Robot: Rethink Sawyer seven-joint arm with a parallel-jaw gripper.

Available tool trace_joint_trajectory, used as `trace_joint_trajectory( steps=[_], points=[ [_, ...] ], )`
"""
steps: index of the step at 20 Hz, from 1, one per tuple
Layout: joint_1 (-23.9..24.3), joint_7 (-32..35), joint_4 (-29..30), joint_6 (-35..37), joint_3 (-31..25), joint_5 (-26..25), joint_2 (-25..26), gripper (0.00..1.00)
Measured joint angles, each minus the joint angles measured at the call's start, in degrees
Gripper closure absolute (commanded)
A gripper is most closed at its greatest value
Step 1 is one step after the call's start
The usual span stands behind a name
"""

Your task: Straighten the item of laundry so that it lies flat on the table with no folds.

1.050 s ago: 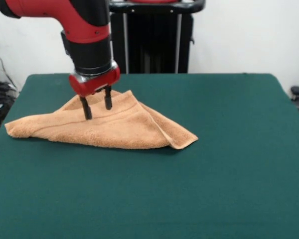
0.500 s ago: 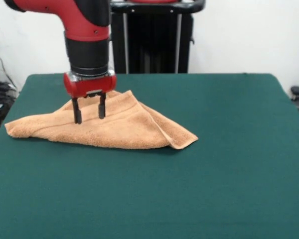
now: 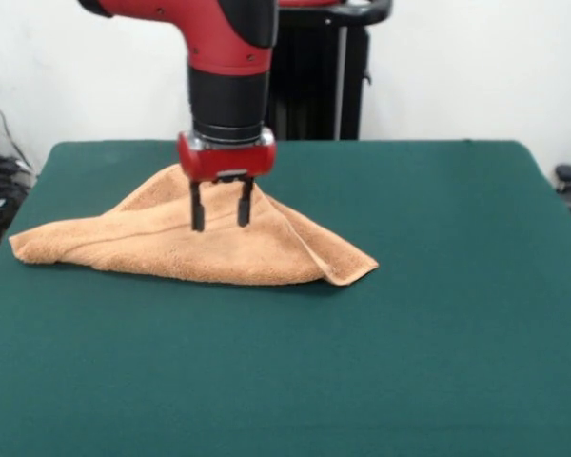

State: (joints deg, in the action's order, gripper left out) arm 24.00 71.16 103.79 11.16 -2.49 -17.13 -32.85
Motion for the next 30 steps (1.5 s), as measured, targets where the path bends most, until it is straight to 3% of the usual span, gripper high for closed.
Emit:
trace_joint_trajectory(
  steps=[30],
  points=[
    [-0.16,0.52,5.81,-0.06,3.78,3.48,3.39,0.00]
  ],
)
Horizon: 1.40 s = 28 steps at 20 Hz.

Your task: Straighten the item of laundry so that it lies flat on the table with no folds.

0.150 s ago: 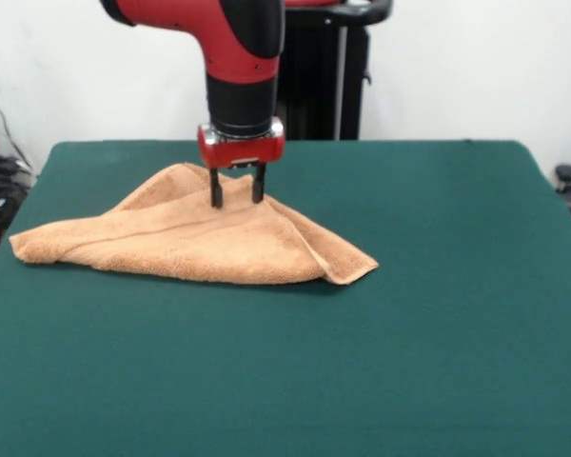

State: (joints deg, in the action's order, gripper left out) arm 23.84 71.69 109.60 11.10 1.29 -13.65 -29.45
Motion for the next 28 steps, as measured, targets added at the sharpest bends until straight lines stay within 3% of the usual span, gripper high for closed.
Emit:
trace_joint_trajectory(
  steps=[19,20,28],
  points=[
    [0.46,0.00,-0.24,-0.74,0.22,0.12,2.33,0.00],
    [0.45,0.00,-0.26,-0.76,0.20,0.12,2.36,1.00],
    [1.50,0.00,-0.19,-0.97,-0.48,0.09,2.35,1.00]
  ],
)
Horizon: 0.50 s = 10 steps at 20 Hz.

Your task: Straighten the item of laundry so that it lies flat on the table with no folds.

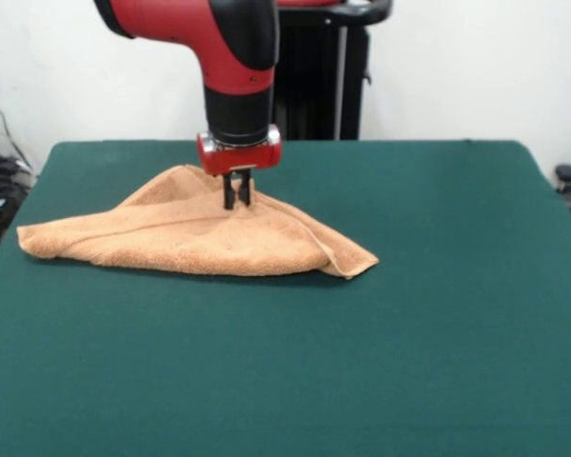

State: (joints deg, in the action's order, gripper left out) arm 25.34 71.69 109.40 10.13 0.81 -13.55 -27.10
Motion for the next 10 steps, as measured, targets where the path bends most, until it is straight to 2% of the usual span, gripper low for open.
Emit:
trace_joint_trajectory(
  steps=[10],
  points=[
    [-0.41,0.00,-0.22,0.50,0.22,-0.01,-0.08,1.00]
  ],
)
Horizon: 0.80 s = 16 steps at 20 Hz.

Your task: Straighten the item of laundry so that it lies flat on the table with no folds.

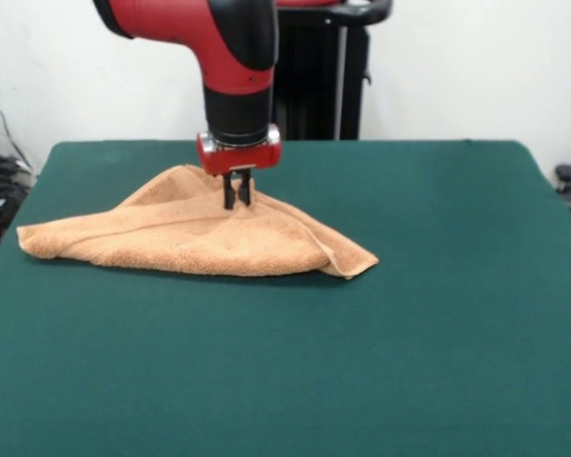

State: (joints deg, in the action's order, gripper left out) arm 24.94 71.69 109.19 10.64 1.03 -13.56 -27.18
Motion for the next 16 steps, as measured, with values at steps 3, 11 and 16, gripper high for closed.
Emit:
trace_joint_trajectory(
  steps=[3,11,16],
  points=[
    [-1.05,0.00,-0.86,1.66,0.51,-0.04,-0.04,1.00],
    [-1.45,0.00,-4.69,9.96,0.46,-0.06,-0.37,1.00],
    [-1.45,0.00,-7.44,14.28,0.46,-0.07,-0.73,1.00]
  ],
)
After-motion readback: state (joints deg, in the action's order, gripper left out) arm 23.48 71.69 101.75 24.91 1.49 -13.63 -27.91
